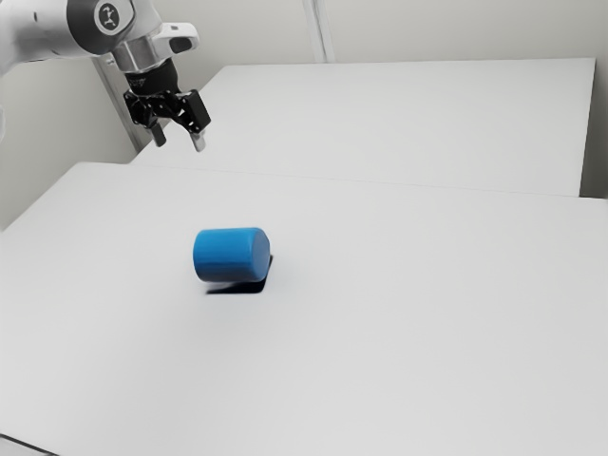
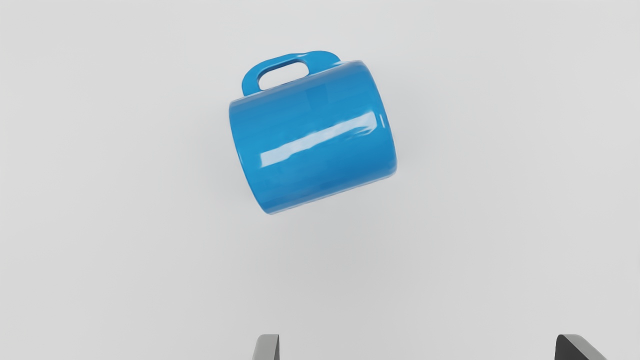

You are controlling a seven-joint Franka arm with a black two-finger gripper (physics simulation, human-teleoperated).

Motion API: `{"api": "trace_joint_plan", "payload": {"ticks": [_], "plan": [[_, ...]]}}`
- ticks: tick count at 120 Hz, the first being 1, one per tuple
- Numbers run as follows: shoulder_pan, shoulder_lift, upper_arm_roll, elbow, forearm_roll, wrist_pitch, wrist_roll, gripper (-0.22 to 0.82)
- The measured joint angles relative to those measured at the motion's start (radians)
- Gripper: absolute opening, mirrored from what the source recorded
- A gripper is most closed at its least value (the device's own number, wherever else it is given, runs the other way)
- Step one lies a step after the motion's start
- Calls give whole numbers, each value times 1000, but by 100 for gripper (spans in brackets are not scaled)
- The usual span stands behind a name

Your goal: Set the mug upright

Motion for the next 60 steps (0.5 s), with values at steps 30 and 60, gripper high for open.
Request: {"api": "trace_joint_plan", "payload": {"ticks": [30, 60], "plan": [[-3, 0, 0, -2, -3, 3, 4, 60], [-28, -9, 95, -20, -121, -27, 23, 60]]}}
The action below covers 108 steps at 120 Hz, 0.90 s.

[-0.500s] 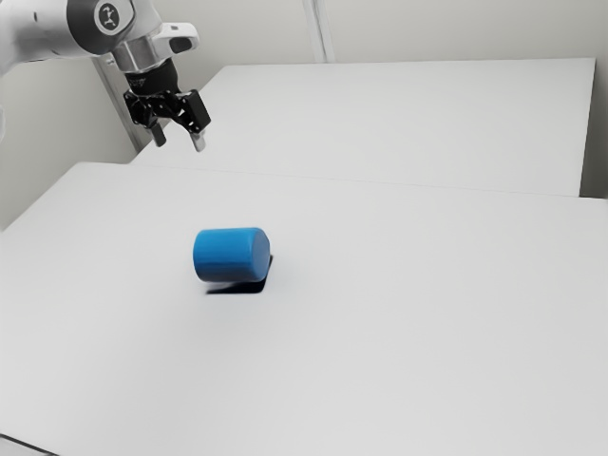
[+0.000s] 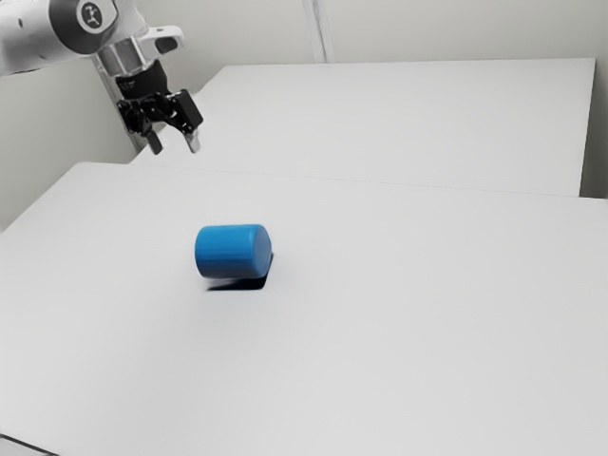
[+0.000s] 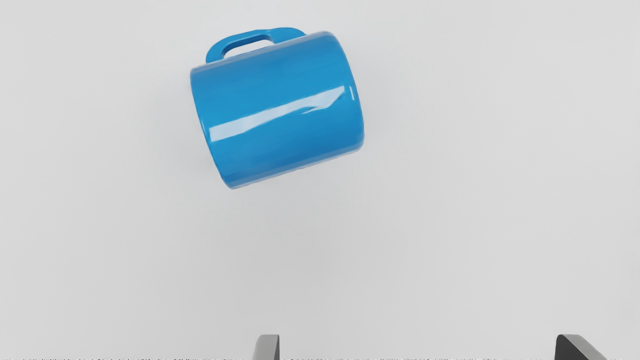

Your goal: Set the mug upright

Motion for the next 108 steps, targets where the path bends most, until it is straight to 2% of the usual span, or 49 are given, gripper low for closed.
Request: {"api": "trace_joint_plan", "payload": {"ticks": [15, 31, 48, 75, 108], "plan": [[29, 5, 117, -49, -146, -18, 53, 60], [105, 10, 180, -157, -302, -19, 130, 60], [146, 77, 191, -225, -426, 29, 233, 60], [200, 255, 192, -229, -655, 97, 401, 60], [243, 398, 190, -225, -891, 107, 552, 60]]}}
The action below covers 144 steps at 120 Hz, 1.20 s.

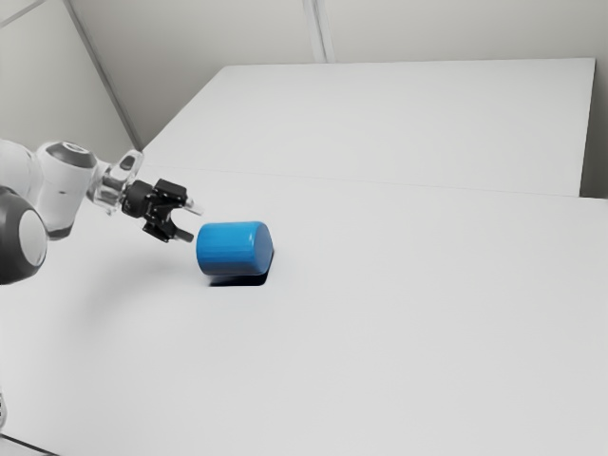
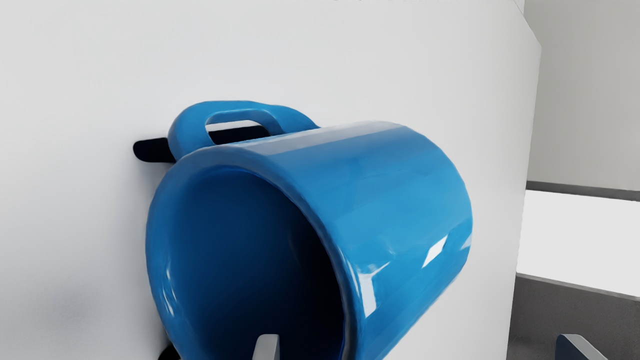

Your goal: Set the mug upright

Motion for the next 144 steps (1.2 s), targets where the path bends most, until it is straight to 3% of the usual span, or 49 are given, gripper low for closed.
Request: {"api": "trace_joint_plan", "payload": {"ticks": [42, 59, 69, 84, 100, 119, 135, 144], "plan": [[6, 47, -9, -69, -154, -125, 90, 59], [6, 41, -10, -76, -173, -158, 113, 23], [6, 39, -11, -77, -178, -169, 125, 7], [6, 33, -11, -76, -181, -178, 140, -7], [7, 25, -11, -76, -194, -174, 153, -13], [-3, -113, -10, -77, -135, -150, 157, -17], [-42, -253, -20, -73, 146, -105, 117, -15], [-52, -303, -58, -67, 316, -76, 87, -13]]}}
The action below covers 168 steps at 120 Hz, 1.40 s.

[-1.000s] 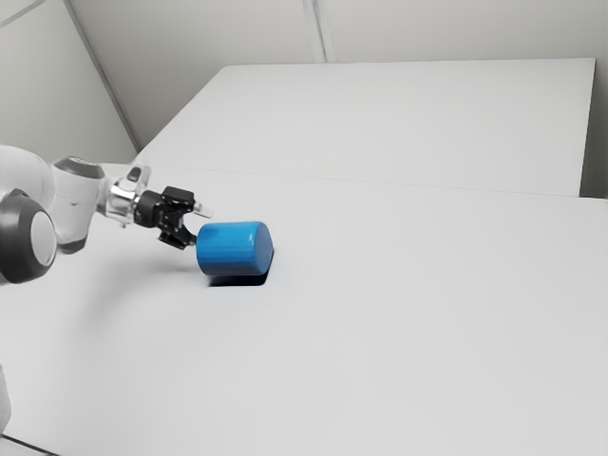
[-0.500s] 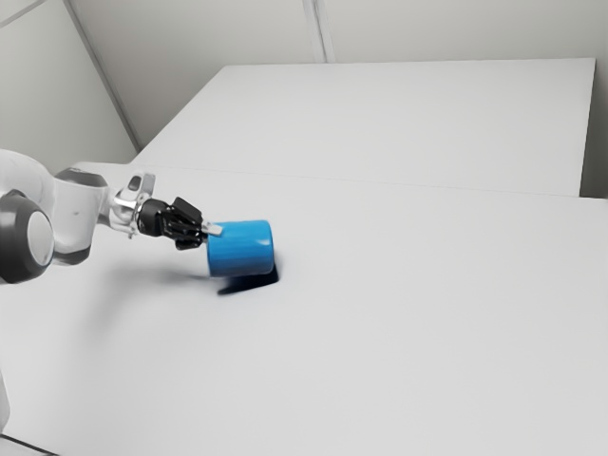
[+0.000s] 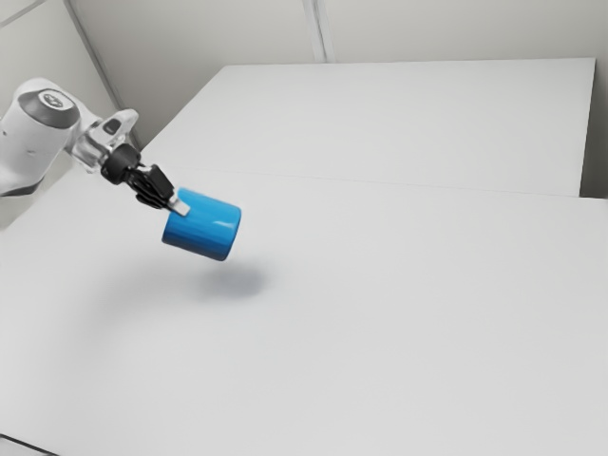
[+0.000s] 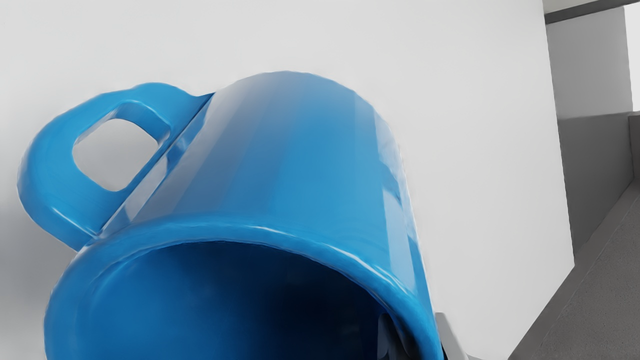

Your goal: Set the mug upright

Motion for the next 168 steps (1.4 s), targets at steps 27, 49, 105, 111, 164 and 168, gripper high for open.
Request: {"api": "trace_joint_plan", "payload": {"ticks": [27, 49, 105, 111, 164, 168], "plan": [[-18, -50, -217, 42, 538, 110, -117, -13], [-41, -38, -284, 9, 766, 201, -208, -16], [-50, 0, -320, -174, 849, 397, -371, -8], [-51, 1, -320, -174, 845, 403, -381, 4], [-41, -56, -309, -2, 706, 348, -436, 53], [-38, -56, -303, 44, 692, 327, -440, 54]]}}
